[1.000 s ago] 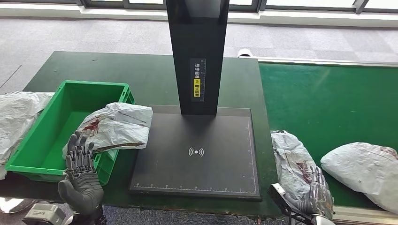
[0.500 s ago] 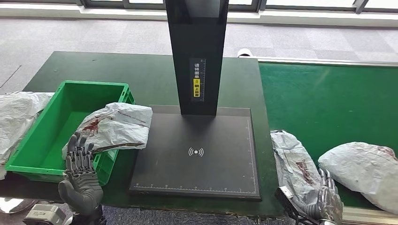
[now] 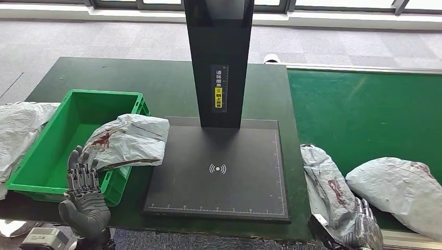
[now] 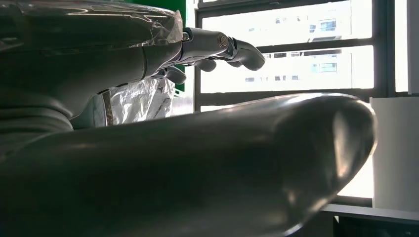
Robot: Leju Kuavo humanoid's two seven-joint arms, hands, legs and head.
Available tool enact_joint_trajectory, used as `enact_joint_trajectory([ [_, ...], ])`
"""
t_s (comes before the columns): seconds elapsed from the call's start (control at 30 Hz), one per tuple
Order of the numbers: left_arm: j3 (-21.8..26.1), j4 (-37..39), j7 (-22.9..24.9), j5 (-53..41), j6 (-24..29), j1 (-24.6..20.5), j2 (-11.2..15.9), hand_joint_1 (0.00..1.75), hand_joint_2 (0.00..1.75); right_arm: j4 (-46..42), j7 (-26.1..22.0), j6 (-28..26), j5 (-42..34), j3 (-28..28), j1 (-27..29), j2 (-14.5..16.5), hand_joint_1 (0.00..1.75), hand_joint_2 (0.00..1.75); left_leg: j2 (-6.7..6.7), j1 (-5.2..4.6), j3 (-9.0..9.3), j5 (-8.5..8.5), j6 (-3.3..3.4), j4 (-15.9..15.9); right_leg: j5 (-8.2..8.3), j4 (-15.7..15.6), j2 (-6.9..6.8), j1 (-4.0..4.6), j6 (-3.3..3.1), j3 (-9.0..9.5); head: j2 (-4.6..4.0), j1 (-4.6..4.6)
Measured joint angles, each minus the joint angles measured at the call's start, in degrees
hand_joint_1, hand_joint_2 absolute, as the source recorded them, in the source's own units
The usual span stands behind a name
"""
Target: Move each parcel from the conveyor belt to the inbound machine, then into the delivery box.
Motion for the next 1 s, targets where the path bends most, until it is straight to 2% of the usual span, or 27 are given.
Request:
enact_joint_trajectory([
  [0.23, 0.0, 1.7, 0.8, 0.7, -0.1, -1.1, 0.3, 0.0, 0.0, 5.6, -1.2, 1.8, 0.5, -1.4, -2.0, 0.1, 0.0, 1.75, 0.29, 0.05, 0.06, -0.1, -0.03, 0.0, 0.0, -0.1, 0.25, 0.07, -0.01, 0.12, -0.01, 0.0],
  [0.37, -0.1, 3.6, 0.9, 0.8, -0.2, -2.5, 0.7, 0.0, 0.0, 12.7, -3.0, 0.5, -0.4, -1.6, -5.5, -0.5, 0.0, 1.75, 1.15, 0.26, 0.52, -0.7, -0.06, -0.1, -0.38, -0.3, 1.04, 0.26, -0.09, 0.72, 0.0, 0.0],
  [0.53, -0.5, 5.2, 0.9, 0.8, -0.1, -3.4, 1.1, 0.0, 0.0, 19.0, -3.7, -0.3, -1.4, -1.7, -8.7, -1.9, 0.0, 1.75, 1.35, 0.33, 0.97, -0.65, 0.08, 0.0, -0.32, -0.4, 1.24, 0.32, 0.01, 1.19, 0.0, 0.01],
  [0.8, -0.8, 6.3, 0.9, 0.8, 0.0, -3.7, 1.5, 0.0, 0.0, 22.3, -3.9, -0.4, -1.6, -2.1, -10.6, -2.8, 0.0, 1.75, 1.36, 0.37, 1.26, -0.68, 0.19, 0.0, -0.03, -0.6, 1.25, 0.35, 0.18, 1.54, 0.0, 0.01],
  [0.93, -0.9, 6.6, 0.9, 0.8, 0.0, -3.7, 1.6, 0.0, 0.0, 22.9, -3.9, -0.5, -1.6, -2.3, -10.8, -2.9, 0.0, 1.75, 1.37, 0.38, 1.45, -0.78, 0.23, 0.0, -0.27, -0.6, 1.25, 0.36, -0.02, 1.75, 0.0, 0.02],
  [0.97, -0.9, 6.7, 0.9, 0.8, 0.0, -3.7, 1.6, 0.0, 0.0, 23.0, -3.9, -0.5, -1.6, -2.3, -10.9, -2.9, 0.03, 1.75, 1.37, 0.38, 1.5, -0.8, 0.23, 0.0, -0.29, -0.6, 1.25, 0.36, -0.02, 1.81, 0.0, 0.02],
  [1.0, -0.9, 6.7, 0.9, 0.8, 0.0, -3.7, 1.6, 0.0, 0.0, 23.1, -3.9, -0.5, -1.6, -2.4, -10.9, -3.0, 0.46, 1.75, 1.37, 0.39, 1.55, -0.83, 0.24, 0.0, -0.31, -0.6, 1.25, 0.36, -0.02, 1.86, 0.0, 0.01],
])
